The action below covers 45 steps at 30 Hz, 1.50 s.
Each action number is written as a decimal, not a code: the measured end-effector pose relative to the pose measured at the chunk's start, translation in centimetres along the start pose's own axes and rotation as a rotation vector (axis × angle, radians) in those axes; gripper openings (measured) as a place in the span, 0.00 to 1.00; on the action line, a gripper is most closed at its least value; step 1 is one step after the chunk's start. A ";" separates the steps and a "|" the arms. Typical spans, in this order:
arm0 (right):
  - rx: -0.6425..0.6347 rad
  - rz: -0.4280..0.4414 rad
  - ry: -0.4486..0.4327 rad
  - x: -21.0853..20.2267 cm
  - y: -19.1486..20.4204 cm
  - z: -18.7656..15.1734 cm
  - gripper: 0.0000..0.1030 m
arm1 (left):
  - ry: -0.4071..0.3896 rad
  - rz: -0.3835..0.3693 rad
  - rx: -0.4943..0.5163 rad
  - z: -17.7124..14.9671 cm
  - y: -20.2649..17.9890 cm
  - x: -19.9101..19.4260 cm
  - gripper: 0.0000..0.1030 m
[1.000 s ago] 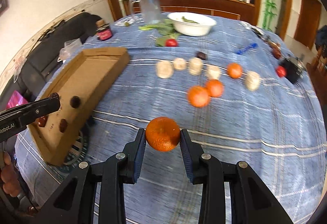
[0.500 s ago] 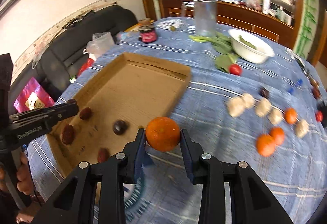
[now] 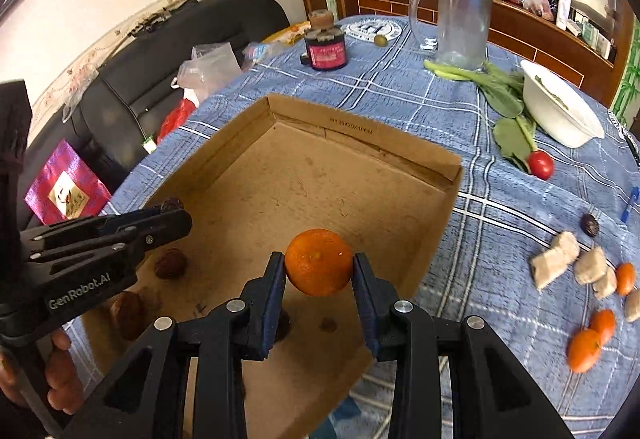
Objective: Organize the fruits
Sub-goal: 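Carry the tangerine and date over the cardboard tray and open both tools, then lift both open tools out of the tray toward the fruit row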
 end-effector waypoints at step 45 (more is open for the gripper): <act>0.024 -0.037 -0.008 -4.0 -1.6 -5.6 0.49 | -0.041 0.096 -0.007 -3.5 -1.5 -2.8 0.49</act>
Point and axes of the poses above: each gripper's, at about its wrist camera, not at the fingertips, and x roughly the way its jaws point, y to its left, z to its top, the point moved 8 cm from there along x, roughly the way its jaws point, and after that the axes turned 13 degrees about y, right-handed, at the moved point
